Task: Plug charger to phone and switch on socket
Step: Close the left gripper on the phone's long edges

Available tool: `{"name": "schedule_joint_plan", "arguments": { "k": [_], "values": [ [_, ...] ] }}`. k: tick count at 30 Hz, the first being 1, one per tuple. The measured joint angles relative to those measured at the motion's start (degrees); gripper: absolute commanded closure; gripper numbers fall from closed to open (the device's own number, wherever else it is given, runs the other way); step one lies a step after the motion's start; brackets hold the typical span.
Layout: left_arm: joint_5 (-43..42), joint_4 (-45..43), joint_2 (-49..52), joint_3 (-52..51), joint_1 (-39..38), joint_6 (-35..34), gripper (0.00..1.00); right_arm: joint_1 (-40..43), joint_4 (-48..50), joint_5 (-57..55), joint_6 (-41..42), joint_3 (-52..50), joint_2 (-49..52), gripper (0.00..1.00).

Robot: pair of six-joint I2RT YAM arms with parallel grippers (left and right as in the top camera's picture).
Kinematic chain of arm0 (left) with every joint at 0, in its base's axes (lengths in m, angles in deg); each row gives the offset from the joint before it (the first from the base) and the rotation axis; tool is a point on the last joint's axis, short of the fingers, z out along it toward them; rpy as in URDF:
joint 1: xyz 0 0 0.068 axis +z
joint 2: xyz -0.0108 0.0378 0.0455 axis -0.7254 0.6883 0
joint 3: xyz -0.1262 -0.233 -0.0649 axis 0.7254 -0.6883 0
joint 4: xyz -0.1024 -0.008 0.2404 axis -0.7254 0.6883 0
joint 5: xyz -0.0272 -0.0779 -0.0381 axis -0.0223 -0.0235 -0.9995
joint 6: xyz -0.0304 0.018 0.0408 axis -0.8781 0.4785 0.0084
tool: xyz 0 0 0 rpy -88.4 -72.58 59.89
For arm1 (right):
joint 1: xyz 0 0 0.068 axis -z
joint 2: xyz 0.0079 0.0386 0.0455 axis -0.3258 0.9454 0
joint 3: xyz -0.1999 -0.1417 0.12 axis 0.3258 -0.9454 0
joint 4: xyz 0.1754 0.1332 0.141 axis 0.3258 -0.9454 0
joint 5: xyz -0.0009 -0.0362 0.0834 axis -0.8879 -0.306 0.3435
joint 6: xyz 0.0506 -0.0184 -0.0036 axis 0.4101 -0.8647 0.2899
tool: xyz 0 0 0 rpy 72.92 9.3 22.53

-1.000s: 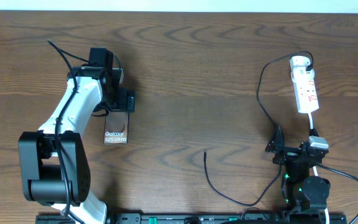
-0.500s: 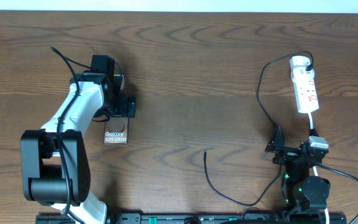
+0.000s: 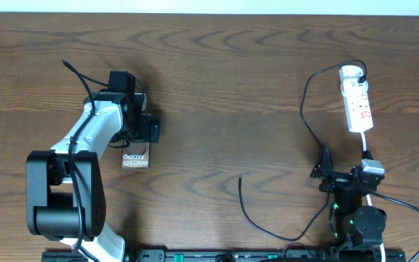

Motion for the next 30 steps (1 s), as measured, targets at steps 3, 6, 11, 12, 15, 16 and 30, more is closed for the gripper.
{"name": "schedule_joint_plan", "arguments": {
  "k": [3,6,11,12,15,16,30],
  "values": [
    [0.0,-0.4,0.0,0.0,0.0,0.0,0.03,0.0,0.0,0.0,0.0,0.0,0.0,0.01],
    [0.4,-1.6,0.0,-0.4,0.0,0.0,0.04,0.0,0.0,0.0,0.0,0.0,0.0,0.01],
    [0.9,-3.1,0.0,-2.7,0.0,0.0,0.04,0.0,0.0,0.0,0.0,0.0,0.0,0.01],
    [1.0,-3.1,0.0,-3.0,0.0,0.0,0.04,0.0,0.0,0.0,0.0,0.0,0.0,0.01],
    [1.1,-3.3,0.0,-3.1,0.0,0.0,0.03,0.0,0.0,0.0,0.0,0.0,0.0,0.01],
    [1.1,-3.4,0.0,-3.1,0.0,0.0,0.04,0.0,0.0,0.0,0.0,0.0,0.0,0.01],
    [1.3,-4.5,0.0,-4.1,0.0,0.0,0.04,0.0,0.0,0.0,0.0,0.0,0.0,0.01]
  ]
}}
